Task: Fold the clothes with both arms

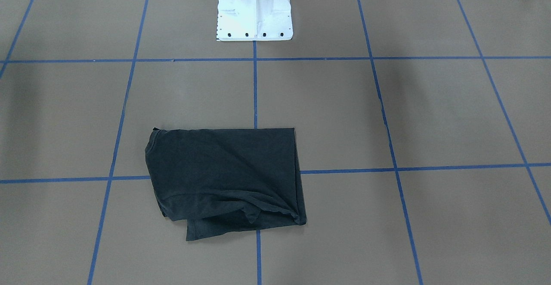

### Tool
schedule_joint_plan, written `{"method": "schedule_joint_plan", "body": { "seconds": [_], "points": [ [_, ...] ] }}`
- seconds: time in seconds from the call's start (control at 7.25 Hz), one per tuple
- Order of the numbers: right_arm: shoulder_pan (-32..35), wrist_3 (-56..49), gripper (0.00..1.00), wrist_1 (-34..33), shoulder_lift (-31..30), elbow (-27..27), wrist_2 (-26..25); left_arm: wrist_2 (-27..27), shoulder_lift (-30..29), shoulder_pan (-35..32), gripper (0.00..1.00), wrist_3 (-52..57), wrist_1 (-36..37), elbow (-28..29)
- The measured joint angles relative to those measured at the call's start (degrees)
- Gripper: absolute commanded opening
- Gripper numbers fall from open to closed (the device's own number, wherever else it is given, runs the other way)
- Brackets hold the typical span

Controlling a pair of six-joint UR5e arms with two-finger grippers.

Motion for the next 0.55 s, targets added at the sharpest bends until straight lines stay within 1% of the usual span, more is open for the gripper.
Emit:
{"method": "schedule_joint_plan", "body": {
  "seconds": [0.55],
  "points": [
    [-0.04,0.02,1.0,0.31,-0.65,0.1,0.01,0.05,-0.48,0.0,1.0,-0.21,-0.14,-0.21]
  ]
}}
